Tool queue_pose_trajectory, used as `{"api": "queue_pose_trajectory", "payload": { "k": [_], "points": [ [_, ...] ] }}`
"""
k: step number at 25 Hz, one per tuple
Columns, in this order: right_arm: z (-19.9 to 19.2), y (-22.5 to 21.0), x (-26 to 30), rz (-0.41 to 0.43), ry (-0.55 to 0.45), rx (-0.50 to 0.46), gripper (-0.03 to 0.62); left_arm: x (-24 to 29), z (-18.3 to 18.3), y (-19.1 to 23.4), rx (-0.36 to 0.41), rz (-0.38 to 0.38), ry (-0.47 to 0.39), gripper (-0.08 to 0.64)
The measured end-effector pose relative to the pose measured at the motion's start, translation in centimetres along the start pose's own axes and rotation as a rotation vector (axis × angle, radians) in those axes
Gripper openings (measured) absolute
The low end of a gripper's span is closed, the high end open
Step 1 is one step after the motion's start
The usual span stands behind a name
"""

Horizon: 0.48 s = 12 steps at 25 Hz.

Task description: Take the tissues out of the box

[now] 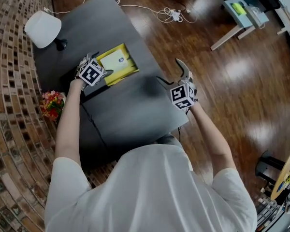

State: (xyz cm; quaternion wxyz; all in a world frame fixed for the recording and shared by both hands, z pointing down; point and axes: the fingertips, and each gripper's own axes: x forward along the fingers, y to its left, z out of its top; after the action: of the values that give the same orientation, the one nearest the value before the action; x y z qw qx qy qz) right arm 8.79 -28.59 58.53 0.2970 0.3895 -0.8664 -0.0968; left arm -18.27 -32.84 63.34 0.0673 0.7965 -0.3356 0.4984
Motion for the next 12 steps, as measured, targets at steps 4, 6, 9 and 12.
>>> {"api": "queue_pose_trajectory", "payload": {
  "k": [4, 6, 9, 12],
  "points": [
    [0.8, -0.1, 1.1, 0.011, -0.034, 0.102, 0.486, 1.7, 0.1, -0.2, 0.024, -0.046, 0.05, 0.515],
    [1.0, 0.1, 1.8, 0.013, -0.039, 0.143, 0.486, 2.5, 0.4, -0.3, 0.043, -0.068, 0.067, 0.515],
    [1.0, 0.5, 2.9, 0.03, -0.032, 0.194, 0.486, 3.8, 0.8, -0.4, 0.061, -0.088, 0.087, 0.517],
    [0.9, 0.9, 4.0, 0.058, -0.02, 0.236, 0.486, 5.1, 1.1, -0.8, 0.072, -0.115, 0.097, 0.532]
  ]
}}
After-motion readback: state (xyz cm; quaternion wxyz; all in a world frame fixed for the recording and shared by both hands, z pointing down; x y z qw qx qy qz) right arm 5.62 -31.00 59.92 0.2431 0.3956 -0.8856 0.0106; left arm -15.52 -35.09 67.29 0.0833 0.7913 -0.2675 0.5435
